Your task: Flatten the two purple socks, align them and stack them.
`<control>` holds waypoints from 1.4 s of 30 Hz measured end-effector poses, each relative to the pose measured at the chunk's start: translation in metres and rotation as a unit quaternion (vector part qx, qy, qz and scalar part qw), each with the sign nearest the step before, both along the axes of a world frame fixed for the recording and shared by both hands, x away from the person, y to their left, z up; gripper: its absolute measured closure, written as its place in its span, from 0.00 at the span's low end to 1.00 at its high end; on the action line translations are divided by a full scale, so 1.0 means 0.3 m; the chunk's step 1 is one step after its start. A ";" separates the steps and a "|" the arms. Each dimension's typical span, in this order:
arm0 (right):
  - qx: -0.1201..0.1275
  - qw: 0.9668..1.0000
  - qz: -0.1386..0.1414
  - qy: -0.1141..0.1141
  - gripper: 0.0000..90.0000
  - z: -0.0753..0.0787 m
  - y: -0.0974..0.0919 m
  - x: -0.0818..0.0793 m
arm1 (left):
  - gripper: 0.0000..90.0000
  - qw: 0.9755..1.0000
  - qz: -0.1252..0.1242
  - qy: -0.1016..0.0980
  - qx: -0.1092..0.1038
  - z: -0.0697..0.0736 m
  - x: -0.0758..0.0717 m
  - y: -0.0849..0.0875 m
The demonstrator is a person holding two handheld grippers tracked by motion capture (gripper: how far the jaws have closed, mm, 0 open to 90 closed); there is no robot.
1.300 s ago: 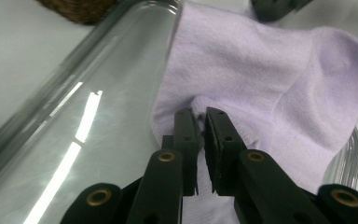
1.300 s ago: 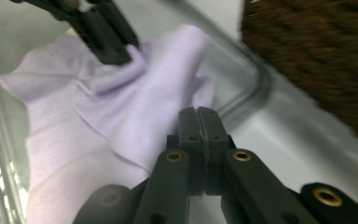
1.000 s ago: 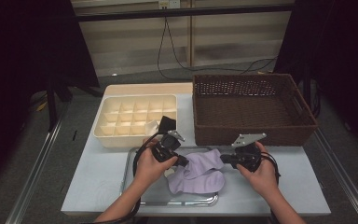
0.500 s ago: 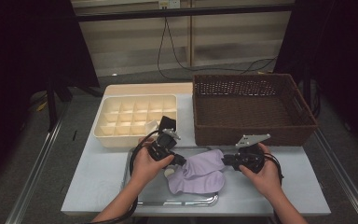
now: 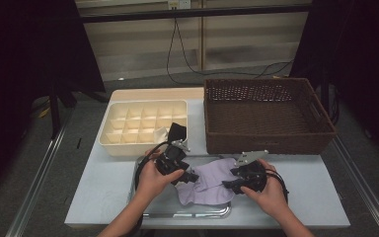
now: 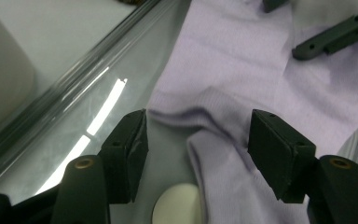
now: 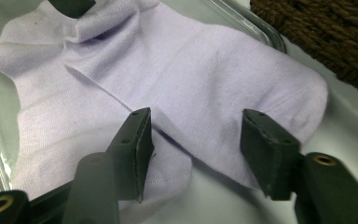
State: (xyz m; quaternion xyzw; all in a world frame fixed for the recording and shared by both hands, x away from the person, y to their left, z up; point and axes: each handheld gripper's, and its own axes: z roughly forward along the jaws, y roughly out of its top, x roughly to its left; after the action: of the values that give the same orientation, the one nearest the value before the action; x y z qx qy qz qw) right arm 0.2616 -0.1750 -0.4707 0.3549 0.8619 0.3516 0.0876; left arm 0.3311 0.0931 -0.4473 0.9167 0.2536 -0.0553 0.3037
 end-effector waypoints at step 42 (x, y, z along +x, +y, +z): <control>0.021 1.000 -0.014 0.012 0.90 0.004 -0.096 0.015 | 0.52 0.999 0.010 -0.001 -0.043 0.002 0.010 -0.087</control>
State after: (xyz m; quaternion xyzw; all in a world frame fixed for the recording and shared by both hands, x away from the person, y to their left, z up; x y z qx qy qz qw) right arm 0.2660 -0.2039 -0.4694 0.3730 0.8501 0.3642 0.0744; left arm 0.3342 0.0669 -0.4466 0.9001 0.2601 -0.0626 0.3439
